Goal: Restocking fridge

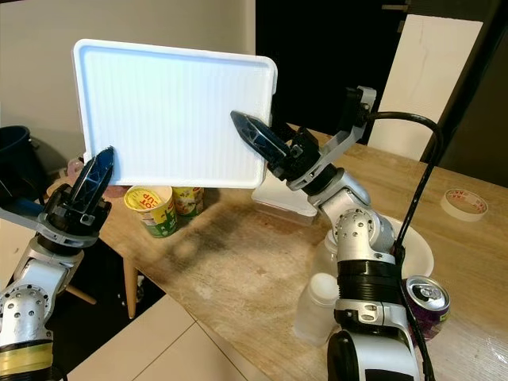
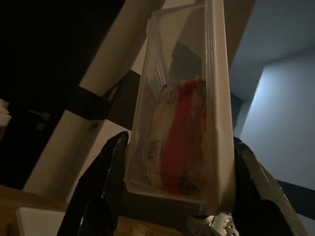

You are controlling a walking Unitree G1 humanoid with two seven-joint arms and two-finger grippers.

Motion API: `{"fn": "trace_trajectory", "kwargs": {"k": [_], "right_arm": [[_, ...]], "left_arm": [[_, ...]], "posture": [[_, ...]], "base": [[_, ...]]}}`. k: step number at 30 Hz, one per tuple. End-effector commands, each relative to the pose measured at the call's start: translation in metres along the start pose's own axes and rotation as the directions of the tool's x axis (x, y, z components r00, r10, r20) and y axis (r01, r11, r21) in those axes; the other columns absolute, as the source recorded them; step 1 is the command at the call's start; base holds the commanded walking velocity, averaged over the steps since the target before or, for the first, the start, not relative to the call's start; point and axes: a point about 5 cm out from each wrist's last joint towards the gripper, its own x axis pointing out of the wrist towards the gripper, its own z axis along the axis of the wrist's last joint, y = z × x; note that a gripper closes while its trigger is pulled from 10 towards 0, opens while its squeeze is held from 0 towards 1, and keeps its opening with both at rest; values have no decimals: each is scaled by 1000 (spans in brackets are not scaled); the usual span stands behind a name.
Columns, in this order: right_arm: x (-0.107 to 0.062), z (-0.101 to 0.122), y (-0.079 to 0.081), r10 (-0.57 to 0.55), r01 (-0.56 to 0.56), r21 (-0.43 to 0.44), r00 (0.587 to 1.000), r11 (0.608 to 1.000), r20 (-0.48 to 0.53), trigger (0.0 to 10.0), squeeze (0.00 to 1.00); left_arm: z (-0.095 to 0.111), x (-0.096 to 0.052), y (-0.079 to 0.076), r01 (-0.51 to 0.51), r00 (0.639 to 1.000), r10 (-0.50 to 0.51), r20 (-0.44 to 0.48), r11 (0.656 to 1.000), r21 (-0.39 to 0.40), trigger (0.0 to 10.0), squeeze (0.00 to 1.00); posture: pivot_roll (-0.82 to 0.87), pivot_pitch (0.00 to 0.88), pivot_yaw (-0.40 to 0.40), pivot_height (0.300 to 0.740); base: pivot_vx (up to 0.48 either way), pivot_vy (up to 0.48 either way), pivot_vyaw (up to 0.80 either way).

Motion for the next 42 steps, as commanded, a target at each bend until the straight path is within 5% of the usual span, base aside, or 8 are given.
{"fn": "trace_trajectory", "kwargs": {"k": [1, 21, 23, 24, 41, 42], "right_arm": [[0, -12, 9, 70, -67, 28, 990, 997, -125, 10000, 0], [-29, 10, 12, 86, -89, -6, 981, 996, -173, 10000, 0], [-31, 12, 13, 94, -96, -5, 982, 995, -166, 9176, 0], [-32, 13, 13, 90, -92, -8, 983, 996, -161, 0, 0], [-35, 11, 16, 104, -104, 8, 981, 995, -164, 0, 0], [-35, 10, 16, 102, -102, 10, 981, 995, -164, 0, 0]], "left_arm": [[1, 6, -10, 81, 996, -81, -31, 997, 8, 0, 0], [2, 2, -12, 101, 993, -100, -64, 995, 4, 0, 0], [2, 2, -12, 101, 993, -101, -64, 995, 4, 0, 0], [1, 1, -12, 99, 993, -99, -65, 995, 4, 0, 0], [0, 1, -12, 110, 992, -110, -69, 994, -3, 0, 0], [-1, 1, -13, 107, 992, -107, -71, 994, -12, 7255, 0]], "posture": [[-10, 0, 50, 740], [-13, 0, 53, 740], [-15, 0, 54, 740], [-16, 0, 55, 740], [-16, 0, 55, 740], [-16, 0, 55, 740]], "base": [[0, 0, 0], [0, 0, 0], [0, 0, 0], [0, 0, 0], [0, 0, 0], [0, 0, 0]]}}
